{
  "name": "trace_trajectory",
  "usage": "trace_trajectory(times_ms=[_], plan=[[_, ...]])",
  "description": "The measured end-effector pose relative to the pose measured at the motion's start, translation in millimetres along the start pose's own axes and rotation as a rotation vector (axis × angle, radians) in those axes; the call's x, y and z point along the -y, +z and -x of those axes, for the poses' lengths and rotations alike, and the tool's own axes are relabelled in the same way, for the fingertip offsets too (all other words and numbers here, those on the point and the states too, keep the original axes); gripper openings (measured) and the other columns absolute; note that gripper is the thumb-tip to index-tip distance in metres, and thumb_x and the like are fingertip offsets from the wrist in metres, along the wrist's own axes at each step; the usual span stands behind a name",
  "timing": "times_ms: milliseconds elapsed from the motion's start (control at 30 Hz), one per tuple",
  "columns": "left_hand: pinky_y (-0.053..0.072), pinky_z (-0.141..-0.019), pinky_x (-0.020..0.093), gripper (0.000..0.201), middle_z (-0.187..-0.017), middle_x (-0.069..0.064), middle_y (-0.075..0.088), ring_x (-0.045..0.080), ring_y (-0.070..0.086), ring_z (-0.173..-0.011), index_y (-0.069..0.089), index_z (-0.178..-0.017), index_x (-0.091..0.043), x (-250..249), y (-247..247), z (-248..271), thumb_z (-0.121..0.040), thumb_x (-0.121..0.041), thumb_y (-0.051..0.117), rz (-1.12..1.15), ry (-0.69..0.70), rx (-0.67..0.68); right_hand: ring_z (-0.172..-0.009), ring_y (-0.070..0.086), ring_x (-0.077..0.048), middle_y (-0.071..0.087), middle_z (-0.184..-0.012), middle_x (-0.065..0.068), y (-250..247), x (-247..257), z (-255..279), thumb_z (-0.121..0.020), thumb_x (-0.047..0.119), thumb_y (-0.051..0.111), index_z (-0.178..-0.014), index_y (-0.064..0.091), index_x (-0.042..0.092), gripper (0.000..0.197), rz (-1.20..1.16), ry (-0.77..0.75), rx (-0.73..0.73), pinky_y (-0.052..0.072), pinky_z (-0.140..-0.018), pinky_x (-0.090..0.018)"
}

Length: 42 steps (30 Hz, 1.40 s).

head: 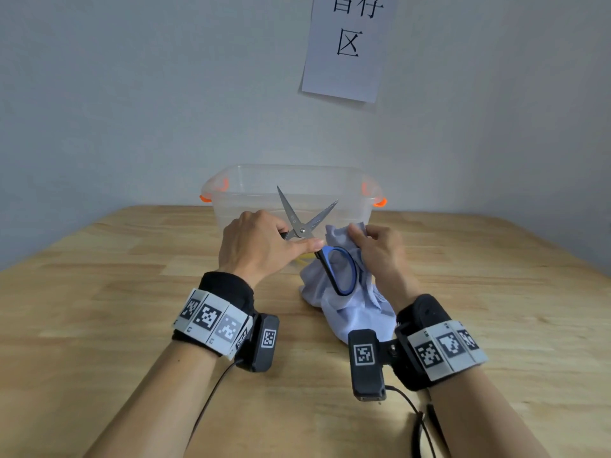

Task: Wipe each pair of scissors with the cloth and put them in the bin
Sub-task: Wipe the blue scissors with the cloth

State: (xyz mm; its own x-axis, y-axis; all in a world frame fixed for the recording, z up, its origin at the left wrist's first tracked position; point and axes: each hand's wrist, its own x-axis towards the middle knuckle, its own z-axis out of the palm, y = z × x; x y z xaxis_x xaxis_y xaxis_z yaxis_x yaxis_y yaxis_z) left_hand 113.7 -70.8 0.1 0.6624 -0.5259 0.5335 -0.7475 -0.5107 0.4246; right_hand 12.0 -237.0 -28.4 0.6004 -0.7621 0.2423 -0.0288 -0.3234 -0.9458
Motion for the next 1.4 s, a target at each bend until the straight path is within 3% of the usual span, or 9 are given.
trace_trajectory(times_ms=[133, 267, 433, 700, 800, 1000, 1067, 1267, 1400], plan=[[0.026, -0.048, 0.031, 0.076, -0.046, -0.001, 0.026, 0.024, 0.029, -0.048, 0.032, -0.049, -0.015, -0.4, -0.8, -2.2, -0.06, -0.078, 0.074, -0.012, 0.034, 0.01, -0.045, 0.031, -0.008, 0.035, -0.04, 0.012, -1.6, 2.0, 3.2, -0.095, 0.023, 0.065, -0.045, 0.043, 0.023, 0.054, 0.115, -0.108, -0.059, 0.027, -0.045, -0.015], [0.023, -0.047, 0.031, 0.077, -0.043, -0.003, 0.024, 0.022, 0.027, -0.046, 0.031, -0.047, -0.015, -3.0, -0.3, -3.9, -0.061, -0.077, 0.074, -0.017, 0.065, 0.019, -0.059, 0.028, -0.015, 0.038, -0.057, 0.001, 1.1, 4.6, -0.4, -0.097, 0.025, 0.062, -0.05, 0.035, 0.032, 0.054, 0.194, -0.223, -0.19, 0.023, -0.05, -0.018], [0.023, -0.048, 0.032, 0.079, -0.042, -0.004, 0.022, 0.022, 0.027, -0.046, 0.029, -0.046, -0.014, -3.8, 1.7, -4.1, -0.06, -0.076, 0.075, -0.022, 0.084, 0.028, -0.053, 0.021, -0.013, 0.026, -0.052, 0.003, -4.6, 11.4, -2.4, -0.095, 0.028, 0.063, -0.054, 0.028, 0.017, 0.054, 0.067, -0.138, -0.227, 0.018, -0.048, -0.028], [0.022, -0.047, 0.031, 0.08, -0.039, -0.004, 0.021, 0.021, 0.026, -0.044, 0.026, -0.044, -0.014, -7.7, 7.0, -1.8, -0.062, -0.074, 0.076, -0.016, 0.038, 0.022, -0.053, 0.049, -0.014, 0.051, -0.064, -0.007, 5.3, 14.7, -1.3, -0.097, 0.015, 0.063, -0.071, 0.057, 0.005, 0.028, -0.371, 0.15, -0.034, 0.042, -0.05, -0.021], [0.021, -0.047, 0.032, 0.081, -0.041, -0.003, 0.018, 0.02, 0.022, -0.046, 0.023, -0.045, -0.014, -7.6, 8.8, -1.5, -0.061, -0.075, 0.076, -0.003, 0.062, 0.017, -0.07, 0.065, -0.022, 0.066, -0.08, -0.015, 8.1, 15.0, -0.6, -0.098, 0.016, 0.062, -0.088, 0.065, -0.003, 0.021, -0.509, 0.17, 0.096, 0.056, -0.07, -0.033], [0.02, -0.048, 0.032, 0.081, -0.043, -0.004, 0.019, 0.022, 0.022, -0.047, 0.023, -0.048, -0.015, -5.1, 6.9, -3.7, -0.062, -0.077, 0.073, -0.009, 0.062, 0.005, -0.075, 0.068, -0.02, 0.069, -0.079, -0.01, 4.2, 14.6, -2.8, -0.098, 0.018, 0.059, -0.073, 0.074, 0.01, 0.03, -0.656, 0.168, 0.372, 0.056, -0.084, -0.035], [0.019, -0.047, 0.032, 0.08, -0.044, -0.004, 0.02, 0.022, 0.023, -0.047, 0.024, -0.048, -0.015, -4.3, 6.6, -4.5, -0.061, -0.079, 0.072, -0.015, 0.052, 0.012, -0.063, 0.065, -0.013, 0.065, -0.066, -0.004, 1.3, 14.8, -1.9, -0.1, 0.017, 0.054, -0.065, 0.071, 0.013, 0.039, -0.671, 0.18, 0.406, 0.056, -0.073, -0.026], [0.019, -0.047, 0.032, 0.076, -0.045, -0.002, 0.025, 0.022, 0.026, -0.047, 0.031, -0.049, -0.016, -3.2, 5.6, -5.6, -0.061, -0.081, 0.068, -0.027, 0.058, 0.037, -0.071, 0.067, -0.014, 0.068, -0.072, -0.004, -1.1, 9.9, -1.1, -0.101, 0.022, 0.05, -0.091, 0.067, 0.005, 0.027, -0.675, 0.161, 0.473, 0.054, -0.078, -0.027], [0.019, -0.047, 0.031, 0.077, -0.045, -0.003, 0.023, 0.022, 0.025, -0.048, 0.028, -0.049, -0.016, -3.0, 5.3, -5.9, -0.06, -0.08, 0.069, -0.025, 0.075, 0.042, -0.087, 0.068, -0.02, 0.071, -0.093, -0.011, -1.3, 5.6, -0.6, -0.097, 0.009, 0.051, -0.104, 0.067, 0.002, 0.019, -0.646, 0.115, 0.534, 0.056, -0.084, -0.028]])
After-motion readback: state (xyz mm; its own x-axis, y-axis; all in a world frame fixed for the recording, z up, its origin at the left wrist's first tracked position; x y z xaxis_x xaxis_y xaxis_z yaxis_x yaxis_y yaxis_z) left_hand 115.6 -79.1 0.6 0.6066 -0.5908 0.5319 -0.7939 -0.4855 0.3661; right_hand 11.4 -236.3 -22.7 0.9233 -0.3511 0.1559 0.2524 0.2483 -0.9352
